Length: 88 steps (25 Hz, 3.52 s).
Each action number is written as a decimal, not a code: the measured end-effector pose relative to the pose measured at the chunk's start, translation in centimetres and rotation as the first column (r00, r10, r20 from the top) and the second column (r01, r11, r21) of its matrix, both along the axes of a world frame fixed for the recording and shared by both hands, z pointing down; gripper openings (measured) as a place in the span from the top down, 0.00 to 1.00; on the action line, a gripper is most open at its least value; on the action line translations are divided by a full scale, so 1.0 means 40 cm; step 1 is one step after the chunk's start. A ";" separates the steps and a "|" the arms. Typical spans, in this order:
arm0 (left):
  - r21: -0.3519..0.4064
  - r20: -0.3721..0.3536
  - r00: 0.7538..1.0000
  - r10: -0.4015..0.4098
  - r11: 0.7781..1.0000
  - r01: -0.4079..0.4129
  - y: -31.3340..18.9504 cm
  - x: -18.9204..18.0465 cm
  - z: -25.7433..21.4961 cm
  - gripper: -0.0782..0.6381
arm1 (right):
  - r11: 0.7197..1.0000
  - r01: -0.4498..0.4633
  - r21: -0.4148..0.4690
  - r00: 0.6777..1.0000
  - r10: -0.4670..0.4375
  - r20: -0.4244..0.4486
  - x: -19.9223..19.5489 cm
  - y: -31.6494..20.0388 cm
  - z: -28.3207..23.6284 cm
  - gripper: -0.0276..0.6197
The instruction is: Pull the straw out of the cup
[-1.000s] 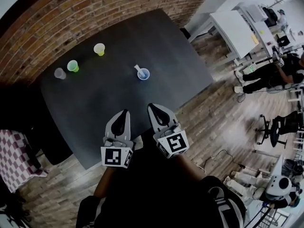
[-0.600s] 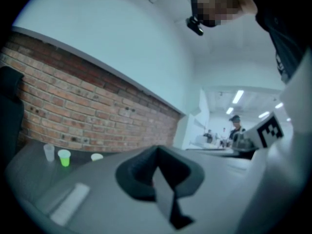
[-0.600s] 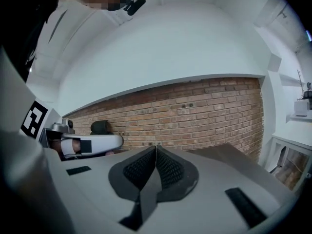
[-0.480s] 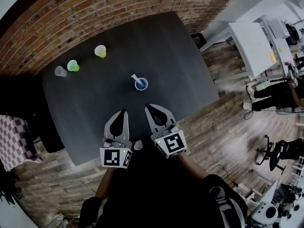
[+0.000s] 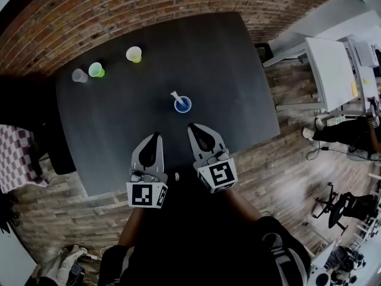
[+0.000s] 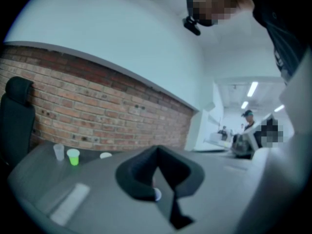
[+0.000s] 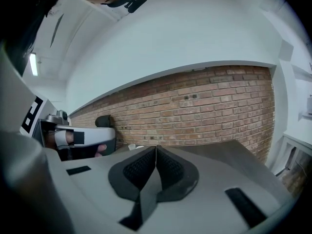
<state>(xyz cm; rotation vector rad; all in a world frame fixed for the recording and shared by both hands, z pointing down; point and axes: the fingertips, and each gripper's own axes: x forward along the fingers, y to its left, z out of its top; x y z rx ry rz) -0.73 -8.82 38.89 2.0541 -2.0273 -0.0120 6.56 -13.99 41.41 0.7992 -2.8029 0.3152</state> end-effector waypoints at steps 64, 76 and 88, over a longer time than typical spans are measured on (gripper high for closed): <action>-0.193 -0.170 0.983 -0.064 0.981 0.030 -0.177 -0.132 0.355 0.88 | 0.973 0.072 -0.219 0.863 -0.171 -0.475 -0.148 -0.199 0.562 0.82; -0.202 -0.184 0.981 -0.062 0.979 0.023 -0.180 -0.131 0.365 0.88 | 0.972 0.077 -0.222 0.841 -0.183 -0.509 -0.156 -0.205 0.584 0.83; -0.175 -0.184 0.981 -0.063 0.984 0.031 -0.169 -0.139 0.354 0.88 | 0.977 0.064 -0.202 0.831 -0.164 -0.531 -0.146 -0.205 0.589 0.89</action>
